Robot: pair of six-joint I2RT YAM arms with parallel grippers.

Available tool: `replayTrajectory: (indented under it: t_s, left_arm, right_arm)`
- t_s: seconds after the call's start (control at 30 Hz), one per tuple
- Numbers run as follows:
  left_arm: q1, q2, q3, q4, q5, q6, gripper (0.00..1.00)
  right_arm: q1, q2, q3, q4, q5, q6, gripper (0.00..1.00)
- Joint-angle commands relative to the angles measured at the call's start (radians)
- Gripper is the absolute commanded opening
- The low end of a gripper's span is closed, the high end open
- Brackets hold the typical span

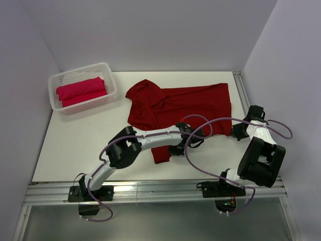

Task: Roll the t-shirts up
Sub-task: Flatten the tshirt

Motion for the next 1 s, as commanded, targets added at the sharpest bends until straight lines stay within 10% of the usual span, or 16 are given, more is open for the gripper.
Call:
replayTrajectory:
  t_s: [0.0, 0.37, 0.97]
  left_arm:
    - [0.028, -0.139, 0.006, -0.048, -0.03, -0.051, 0.0]
    - [0.233, -0.733, -0.559, 0.145, 0.056, -0.271, 0.0]
    - [0.25, -1.413, -1.092, 0.019, 0.094, -0.754, 0.0]
  right_arm:
    - [0.004, -0.003, 0.015, 0.007, 0.005, 0.007, 0.0]
    - [0.05, -0.094, -0.057, -0.059, -0.023, -0.072, 0.0]
    - [0.05, -0.212, -0.047, -0.197, 0.047, -0.069, 0.0]
